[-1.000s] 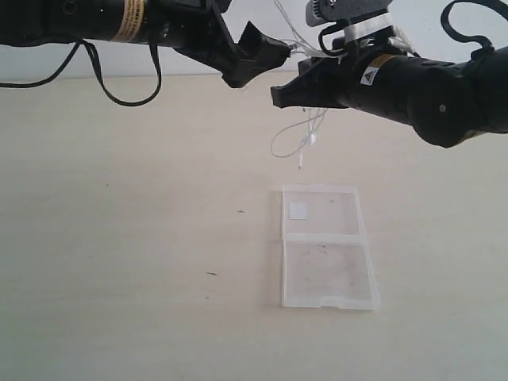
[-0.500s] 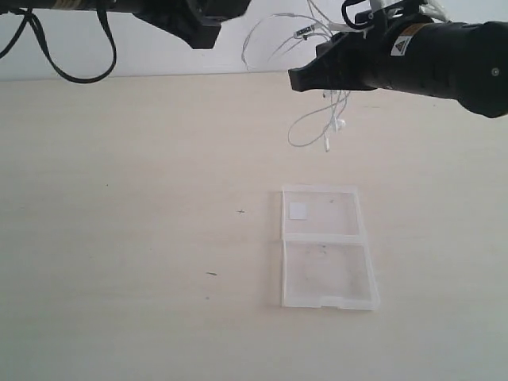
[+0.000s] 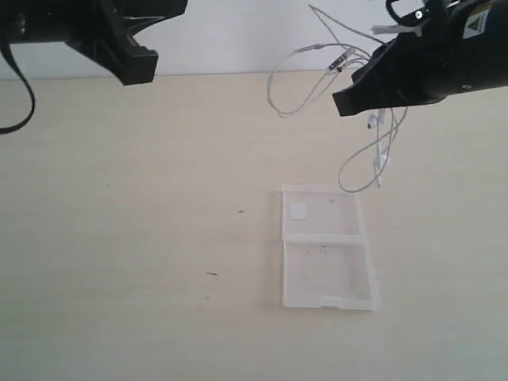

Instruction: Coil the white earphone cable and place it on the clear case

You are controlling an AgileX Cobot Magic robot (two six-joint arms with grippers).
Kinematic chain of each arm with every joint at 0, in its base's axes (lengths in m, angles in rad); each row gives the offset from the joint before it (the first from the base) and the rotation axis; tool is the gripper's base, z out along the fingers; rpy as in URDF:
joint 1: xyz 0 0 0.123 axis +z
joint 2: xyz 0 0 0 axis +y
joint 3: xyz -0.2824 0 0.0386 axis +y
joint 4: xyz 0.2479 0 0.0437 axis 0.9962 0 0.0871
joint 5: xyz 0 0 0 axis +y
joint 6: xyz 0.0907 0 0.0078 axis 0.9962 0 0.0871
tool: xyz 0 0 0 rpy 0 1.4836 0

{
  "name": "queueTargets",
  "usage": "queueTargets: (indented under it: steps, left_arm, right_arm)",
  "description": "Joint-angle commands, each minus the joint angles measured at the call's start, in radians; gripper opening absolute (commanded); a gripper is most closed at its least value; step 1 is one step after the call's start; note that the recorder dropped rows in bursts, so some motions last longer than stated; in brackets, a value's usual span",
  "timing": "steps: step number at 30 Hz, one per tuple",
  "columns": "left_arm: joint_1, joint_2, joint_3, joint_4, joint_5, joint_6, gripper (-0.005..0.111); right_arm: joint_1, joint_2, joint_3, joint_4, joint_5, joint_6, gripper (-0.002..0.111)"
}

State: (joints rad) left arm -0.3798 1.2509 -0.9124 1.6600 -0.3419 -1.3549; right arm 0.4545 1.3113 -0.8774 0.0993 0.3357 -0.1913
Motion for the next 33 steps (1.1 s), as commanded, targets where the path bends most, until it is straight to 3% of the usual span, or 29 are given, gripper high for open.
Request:
queueTargets:
  steps: [1, 8, 11, 17, 21, 26, 33]
  left_arm:
    - [0.001, -0.108, 0.120, -0.291, 0.006, 0.238, 0.000]
    - [0.001, -0.303, 0.329, -0.718, -0.143, 0.543, 0.000]
    - [0.001, -0.441, 0.491, -0.946, -0.233, 0.754, 0.000]
    - [0.001, -0.681, 0.667, -1.163, -0.300, 0.838, 0.000]
    - [0.001, -0.806, 0.759, -1.223, -0.277, 0.813, 0.000]
    - [0.001, -0.968, 0.835, -1.220, -0.109, 0.766, 0.000]
    - [0.001, -1.164, 0.912, -1.244, -0.065, 0.743, 0.000]
  right_arm:
    - [-0.001, -0.104, 0.102, 0.065, -0.076, -0.007, 0.000]
    - [-0.001, -0.174, 0.244, 0.111, -0.146, -0.019, 0.000]
    - [-0.001, -0.163, 0.246, 0.126, -0.116, -0.019, 0.000]
    - [-0.001, -0.157, 0.301, 0.208, -0.258, -0.027, 0.000]
    - [-0.001, -0.157, 0.351, 0.208, -0.322, -0.024, 0.000]
    - [0.002, -0.157, 0.351, 0.210, -0.336, -0.024, 0.000]
    - [0.102, -0.157, 0.301, 0.210, -0.350, -0.024, 0.000]
